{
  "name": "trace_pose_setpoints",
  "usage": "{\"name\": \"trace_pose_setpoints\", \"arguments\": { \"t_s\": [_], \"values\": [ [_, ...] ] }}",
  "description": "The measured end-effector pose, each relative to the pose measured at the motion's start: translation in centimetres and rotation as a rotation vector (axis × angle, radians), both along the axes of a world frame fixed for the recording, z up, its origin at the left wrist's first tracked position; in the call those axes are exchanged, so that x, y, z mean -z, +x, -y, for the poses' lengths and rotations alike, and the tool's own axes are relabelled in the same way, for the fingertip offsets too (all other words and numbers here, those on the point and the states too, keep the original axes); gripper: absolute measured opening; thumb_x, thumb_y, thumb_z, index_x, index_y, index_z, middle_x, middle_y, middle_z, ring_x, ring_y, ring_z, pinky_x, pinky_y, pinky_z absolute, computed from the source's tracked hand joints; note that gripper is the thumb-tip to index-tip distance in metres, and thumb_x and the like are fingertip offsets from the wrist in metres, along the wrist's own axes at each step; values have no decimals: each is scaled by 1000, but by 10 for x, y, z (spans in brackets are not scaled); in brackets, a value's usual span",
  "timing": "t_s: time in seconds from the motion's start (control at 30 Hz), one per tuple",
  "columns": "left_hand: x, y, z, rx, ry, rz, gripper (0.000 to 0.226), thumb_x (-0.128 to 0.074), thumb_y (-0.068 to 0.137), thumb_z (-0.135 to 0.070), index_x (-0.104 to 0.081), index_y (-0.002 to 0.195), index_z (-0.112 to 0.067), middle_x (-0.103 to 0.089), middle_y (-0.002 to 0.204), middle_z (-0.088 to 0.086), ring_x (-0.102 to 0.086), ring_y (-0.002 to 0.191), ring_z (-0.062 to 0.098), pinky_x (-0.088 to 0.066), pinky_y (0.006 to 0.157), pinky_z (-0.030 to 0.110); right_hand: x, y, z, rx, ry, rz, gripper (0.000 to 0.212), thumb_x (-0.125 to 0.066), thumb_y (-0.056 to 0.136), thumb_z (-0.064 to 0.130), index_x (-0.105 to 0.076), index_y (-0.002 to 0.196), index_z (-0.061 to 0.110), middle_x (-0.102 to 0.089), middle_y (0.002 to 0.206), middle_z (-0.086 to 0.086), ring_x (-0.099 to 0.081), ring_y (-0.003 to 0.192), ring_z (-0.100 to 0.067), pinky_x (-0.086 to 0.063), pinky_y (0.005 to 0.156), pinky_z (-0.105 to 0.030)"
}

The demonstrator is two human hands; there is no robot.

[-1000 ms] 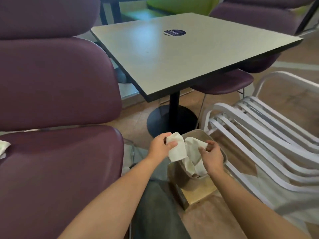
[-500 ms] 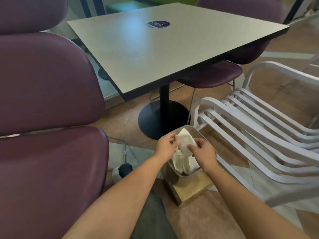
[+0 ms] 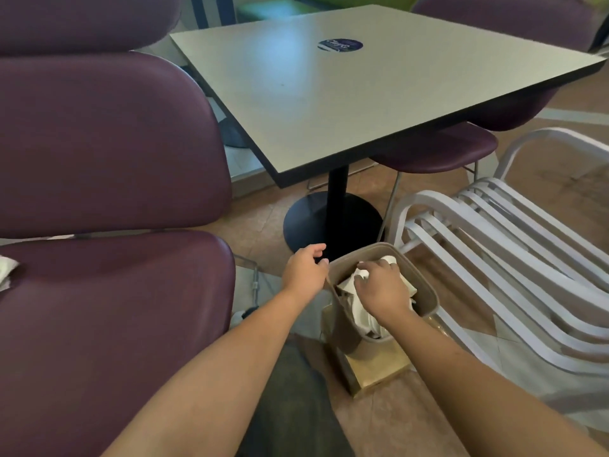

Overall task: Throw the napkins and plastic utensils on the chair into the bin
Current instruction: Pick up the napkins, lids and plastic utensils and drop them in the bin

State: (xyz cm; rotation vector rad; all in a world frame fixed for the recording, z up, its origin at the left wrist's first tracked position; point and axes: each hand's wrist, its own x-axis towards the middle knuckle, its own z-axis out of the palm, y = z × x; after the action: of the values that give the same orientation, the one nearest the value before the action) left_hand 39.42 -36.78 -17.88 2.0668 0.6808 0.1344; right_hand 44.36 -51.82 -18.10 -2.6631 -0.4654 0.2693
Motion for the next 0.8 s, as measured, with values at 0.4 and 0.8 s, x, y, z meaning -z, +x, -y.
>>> {"name": "trace_pose_setpoints", "arguments": {
  "t_s": [0.4,0.8],
  "values": [
    [-48,-119,-141,-202,392,-136,42,-47,98,-38,-50,138,-26,-53,135,5,-41,128,28,-39,105,41,-61,-76,-171,-401,207,-104,46,-50,97,36,-51,139,19,-54,138,-9,-45,130,-27,-39,108,-41],
    [-74,-282,-295,-496,445,-218,43,-53,96,-37,-50,137,-26,-51,137,5,-41,130,27,-37,106,44,-82,-198,-349,-699,152,-107,48,-50,97,39,-47,142,22,-47,143,-6,-34,134,-28,-31,112,-40]
  ]
}}
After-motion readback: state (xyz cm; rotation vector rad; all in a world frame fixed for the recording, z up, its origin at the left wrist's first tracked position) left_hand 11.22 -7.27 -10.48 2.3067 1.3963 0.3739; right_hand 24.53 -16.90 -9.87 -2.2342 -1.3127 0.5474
